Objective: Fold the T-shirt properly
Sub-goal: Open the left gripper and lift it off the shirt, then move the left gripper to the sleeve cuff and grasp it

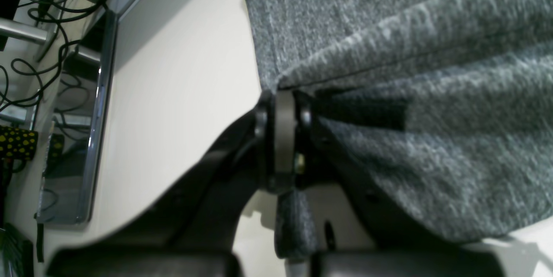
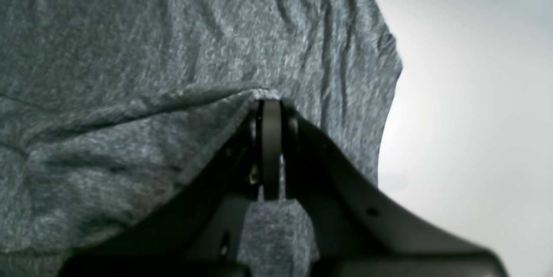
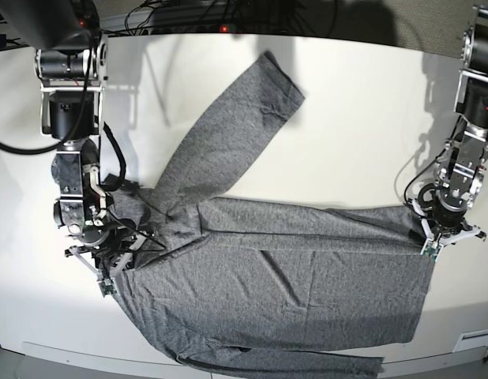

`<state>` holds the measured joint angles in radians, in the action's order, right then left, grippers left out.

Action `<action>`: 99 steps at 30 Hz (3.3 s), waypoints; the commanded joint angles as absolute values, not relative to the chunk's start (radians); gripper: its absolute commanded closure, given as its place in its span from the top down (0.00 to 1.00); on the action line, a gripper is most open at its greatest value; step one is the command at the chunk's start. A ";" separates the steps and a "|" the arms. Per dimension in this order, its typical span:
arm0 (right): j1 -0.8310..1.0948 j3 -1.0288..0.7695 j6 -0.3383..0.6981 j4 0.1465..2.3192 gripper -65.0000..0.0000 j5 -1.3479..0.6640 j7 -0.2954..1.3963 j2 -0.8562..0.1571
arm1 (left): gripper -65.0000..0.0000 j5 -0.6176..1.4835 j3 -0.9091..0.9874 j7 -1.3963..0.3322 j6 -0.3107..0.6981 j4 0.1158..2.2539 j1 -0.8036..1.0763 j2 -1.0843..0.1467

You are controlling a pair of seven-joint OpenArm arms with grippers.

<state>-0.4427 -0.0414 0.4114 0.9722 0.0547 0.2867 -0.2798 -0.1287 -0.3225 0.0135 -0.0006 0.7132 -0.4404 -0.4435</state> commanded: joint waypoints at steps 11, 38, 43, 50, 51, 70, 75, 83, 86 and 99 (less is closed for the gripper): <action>-0.474 -0.047 0.403 0.987 0.36 0.115 0.131 -0.291 | 0.00 -0.122 -0.315 0.030 -0.018 0.727 -0.466 -0.460; -0.474 -0.047 0.404 0.988 0.47 0.164 0.130 -0.291 | 0.41 -0.289 -0.315 0.123 -0.019 0.727 -0.502 -0.461; -0.474 -0.047 0.404 0.988 0.47 0.123 0.160 -0.291 | 0.44 -0.288 -0.315 0.121 -0.019 0.726 -0.525 -0.460; -0.474 -0.047 0.404 0.988 0.47 0.123 0.164 -0.291 | 0.44 -0.288 -0.315 0.123 -0.018 0.699 -0.547 -0.460; -0.474 -0.047 0.404 0.988 0.47 0.123 0.167 -0.291 | 0.44 -0.288 -0.315 0.126 -0.017 0.685 -0.550 -0.460; -0.473 -0.047 0.411 1.010 0.47 -0.080 0.336 -0.358 | 0.44 -0.051 -0.315 -0.160 -0.019 1.021 -0.375 -0.485; -0.437 -0.048 0.411 1.084 0.47 -0.080 0.386 -0.410 | 0.44 -0.051 -0.315 -0.265 -0.019 1.419 -0.165 -0.490; -0.342 -0.050 0.410 1.216 0.47 -0.080 0.390 -0.488 | 0.44 -0.051 -0.315 -0.398 -0.015 1.867 0.178 -0.438; -0.347 -0.070 0.407 1.221 0.47 -0.083 0.390 -0.496 | 0.44 -0.046 -0.315 -0.426 0.044 1.949 0.269 -0.386; -0.349 -0.163 0.407 1.221 0.47 -0.083 0.385 -0.496 | 0.44 -0.046 -0.513 -0.361 0.278 1.970 0.488 -0.299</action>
<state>-0.3214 -0.1551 0.4149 1.2041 -0.0822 0.4095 -0.4767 -0.0513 -0.5114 -0.3946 0.2722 1.9530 0.4858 -0.2996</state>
